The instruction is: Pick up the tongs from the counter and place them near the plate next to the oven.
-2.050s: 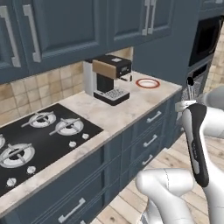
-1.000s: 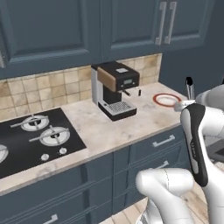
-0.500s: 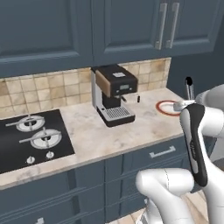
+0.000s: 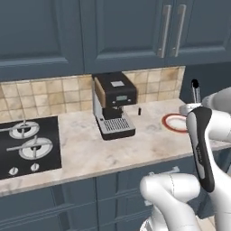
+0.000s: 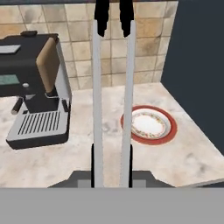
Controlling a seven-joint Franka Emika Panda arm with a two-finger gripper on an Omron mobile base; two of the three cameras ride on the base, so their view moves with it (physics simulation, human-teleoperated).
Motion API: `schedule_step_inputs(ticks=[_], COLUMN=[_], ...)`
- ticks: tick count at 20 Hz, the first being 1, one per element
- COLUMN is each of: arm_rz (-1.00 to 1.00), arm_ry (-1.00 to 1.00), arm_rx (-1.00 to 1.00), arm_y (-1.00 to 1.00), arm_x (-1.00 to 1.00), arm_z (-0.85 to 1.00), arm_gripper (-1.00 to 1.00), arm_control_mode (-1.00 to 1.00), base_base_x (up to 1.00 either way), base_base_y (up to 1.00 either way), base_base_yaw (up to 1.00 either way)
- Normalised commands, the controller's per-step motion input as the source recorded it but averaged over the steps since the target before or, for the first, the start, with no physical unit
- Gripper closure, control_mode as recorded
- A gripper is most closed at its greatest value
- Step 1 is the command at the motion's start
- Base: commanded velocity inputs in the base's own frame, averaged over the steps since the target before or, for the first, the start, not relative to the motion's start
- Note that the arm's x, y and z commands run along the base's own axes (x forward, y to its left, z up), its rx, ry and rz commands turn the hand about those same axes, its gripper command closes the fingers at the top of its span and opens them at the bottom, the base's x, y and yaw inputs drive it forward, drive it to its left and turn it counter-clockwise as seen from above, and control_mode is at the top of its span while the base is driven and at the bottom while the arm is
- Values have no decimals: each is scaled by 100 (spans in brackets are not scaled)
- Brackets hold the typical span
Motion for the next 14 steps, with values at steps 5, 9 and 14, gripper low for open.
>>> schedule_step_inputs(ticks=[5,9,14], arm_rz=[0,0,0], arm_ry=[0,0,0], arm_rx=[0,0,0], arm_y=[0,0,0], arm_x=[0,0,0], arm_z=[0,0,0], arm_gripper=[100,100,100], arm_control_mode=[100,100,100], base_base_x=[57,52,52], base_base_y=[-27,-31,-35], base_base_yaw=[30,29,22])
